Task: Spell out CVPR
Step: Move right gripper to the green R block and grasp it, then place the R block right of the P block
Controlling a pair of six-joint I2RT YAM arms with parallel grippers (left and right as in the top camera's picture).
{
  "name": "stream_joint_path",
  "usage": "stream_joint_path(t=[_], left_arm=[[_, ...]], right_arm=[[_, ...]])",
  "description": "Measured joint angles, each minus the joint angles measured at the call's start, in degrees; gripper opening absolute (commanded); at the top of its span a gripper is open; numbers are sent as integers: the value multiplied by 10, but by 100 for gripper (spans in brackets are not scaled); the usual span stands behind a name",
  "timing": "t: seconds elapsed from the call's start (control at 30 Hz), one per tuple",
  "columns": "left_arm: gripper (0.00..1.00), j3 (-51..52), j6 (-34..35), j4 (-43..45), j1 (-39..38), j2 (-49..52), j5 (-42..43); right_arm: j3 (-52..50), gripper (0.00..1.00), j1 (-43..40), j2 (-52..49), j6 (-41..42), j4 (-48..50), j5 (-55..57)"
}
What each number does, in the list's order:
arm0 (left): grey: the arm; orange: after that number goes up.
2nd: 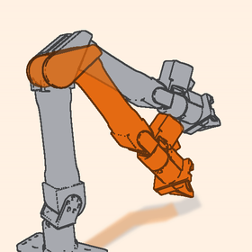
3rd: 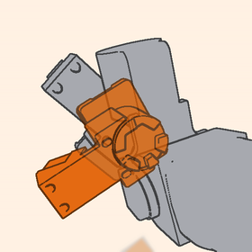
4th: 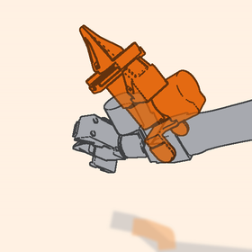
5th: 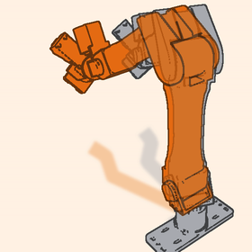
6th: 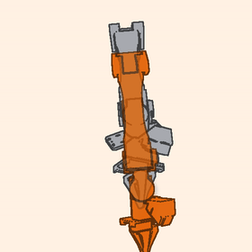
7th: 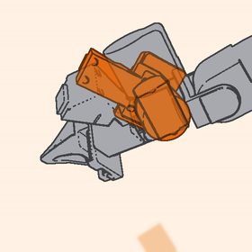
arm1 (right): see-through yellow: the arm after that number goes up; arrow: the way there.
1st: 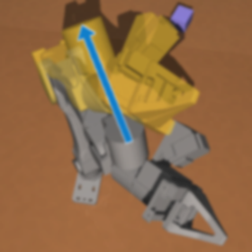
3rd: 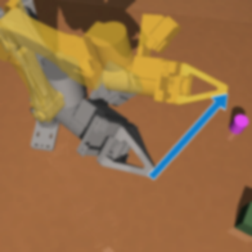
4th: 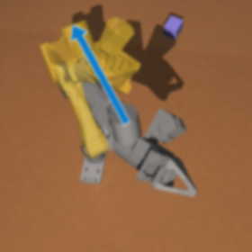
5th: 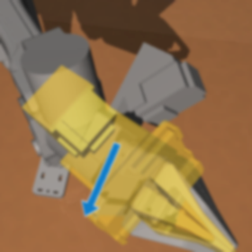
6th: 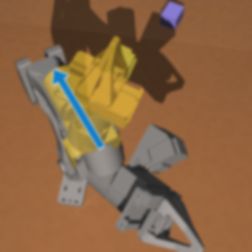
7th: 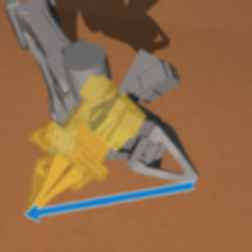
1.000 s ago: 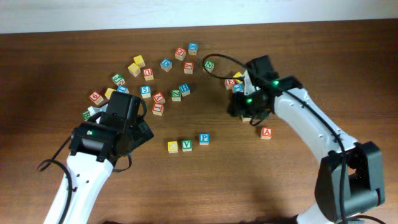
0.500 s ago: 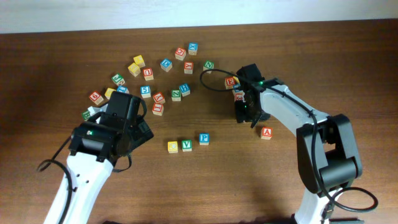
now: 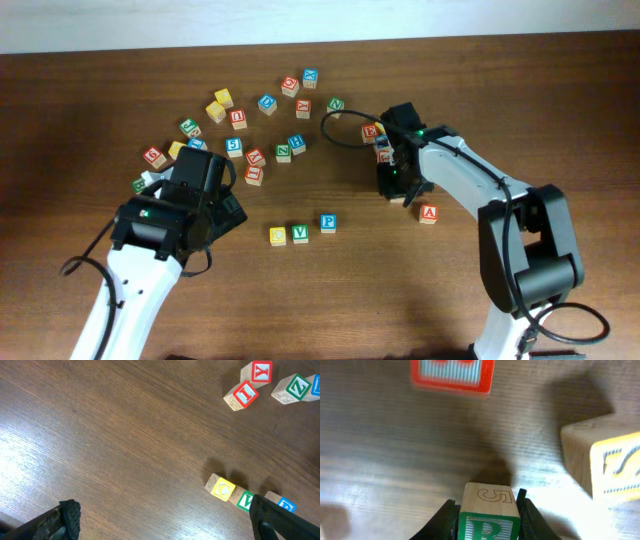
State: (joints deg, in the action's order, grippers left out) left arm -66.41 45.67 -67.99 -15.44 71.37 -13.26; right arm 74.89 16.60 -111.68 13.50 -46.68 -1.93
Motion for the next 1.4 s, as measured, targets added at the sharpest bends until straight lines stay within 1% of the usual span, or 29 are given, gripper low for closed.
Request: stream_joint_path(t=[0.07, 0.13, 0.2, 0.3, 0.37, 0.47, 0.57, 0.7, 0.77, 0.8, 1.13, 1.27, 1.3, 1.4], left_arm=[[99, 0, 0, 0, 0, 0, 0], [99, 0, 0, 0, 0, 0, 0], [99, 0, 0, 0, 0, 0, 0], [99, 0, 0, 0, 0, 0, 0], [99, 0, 0, 0, 0, 0, 0], [99, 0, 0, 0, 0, 0, 0], [99, 0, 0, 0, 0, 0, 0], [99, 0, 0, 0, 0, 0, 0], [99, 0, 0, 0, 0, 0, 0], [99, 0, 0, 0, 0, 0, 0], [99, 0, 0, 0, 0, 0, 0], [99, 0, 0, 0, 0, 0, 0], [99, 0, 0, 0, 0, 0, 0], [99, 0, 0, 0, 0, 0, 0]], right_arm=[[0, 25, 0, 20, 0, -37, -40], [0, 25, 8, 42, 1, -48, -102], [0, 25, 33, 43, 17, -48, -118], [0, 25, 102, 43, 76, -43, -94], [0, 25, 133, 43, 108, -32, -69], [0, 25, 154, 37, 138, -8, -49], [0, 25, 160, 15, 150, 9, -39], [0, 26, 160, 2, 151, 6, -36], [0, 36, 160, 1, 150, 5, -35], [0, 37, 160, 0, 150, 4, -35], [7, 39, 160, 0, 150, -16, -35], [63, 39, 158, -2, 143, -80, -30], [77, 41, 156, -2, 143, -92, -28], [134, 43, 144, 0, 131, -141, -29]])
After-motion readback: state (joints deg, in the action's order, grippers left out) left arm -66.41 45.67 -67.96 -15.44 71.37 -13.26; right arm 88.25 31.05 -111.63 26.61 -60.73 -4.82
